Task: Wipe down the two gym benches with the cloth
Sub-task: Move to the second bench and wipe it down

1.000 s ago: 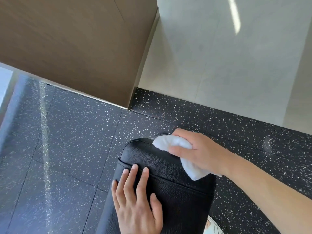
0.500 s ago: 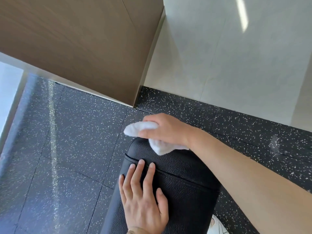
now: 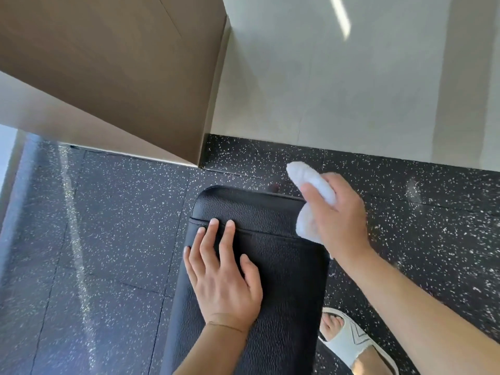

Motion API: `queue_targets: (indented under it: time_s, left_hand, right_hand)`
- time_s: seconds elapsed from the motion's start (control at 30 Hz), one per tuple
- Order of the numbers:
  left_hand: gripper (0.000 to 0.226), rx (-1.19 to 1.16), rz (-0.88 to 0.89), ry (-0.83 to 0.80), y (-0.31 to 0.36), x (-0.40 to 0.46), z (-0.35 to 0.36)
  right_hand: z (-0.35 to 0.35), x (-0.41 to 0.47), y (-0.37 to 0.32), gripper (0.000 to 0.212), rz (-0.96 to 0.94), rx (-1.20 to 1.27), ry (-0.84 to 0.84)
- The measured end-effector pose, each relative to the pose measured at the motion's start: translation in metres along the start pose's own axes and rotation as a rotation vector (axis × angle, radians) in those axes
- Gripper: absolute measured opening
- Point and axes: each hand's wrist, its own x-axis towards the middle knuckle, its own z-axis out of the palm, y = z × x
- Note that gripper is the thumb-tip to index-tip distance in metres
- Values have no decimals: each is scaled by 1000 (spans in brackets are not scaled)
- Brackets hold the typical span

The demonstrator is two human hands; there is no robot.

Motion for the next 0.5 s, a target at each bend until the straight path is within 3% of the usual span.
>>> queue_targets:
  time_s: [0.1,0.17,0.23,0.37,0.5]
  left_hand:
    - [62,9,12,32,-3,-1,1]
    - [61,7,20,46,-3,-3,0]
    - [59,-7,23,58,0,-3,0]
    - [58,-26,9,76,1,-4,-1]
    - [57,-40,-10,76,5,-8,-2]
  right_hand:
    - [-3,29,0,26,67,40,-174]
    - [-5,32,4,28,54,58,-184]
    - [-4,16,12,30,35,82,-70]
    - [2,-64,32,11,91,237,213]
    - [14,-157,52,10,165,229,279]
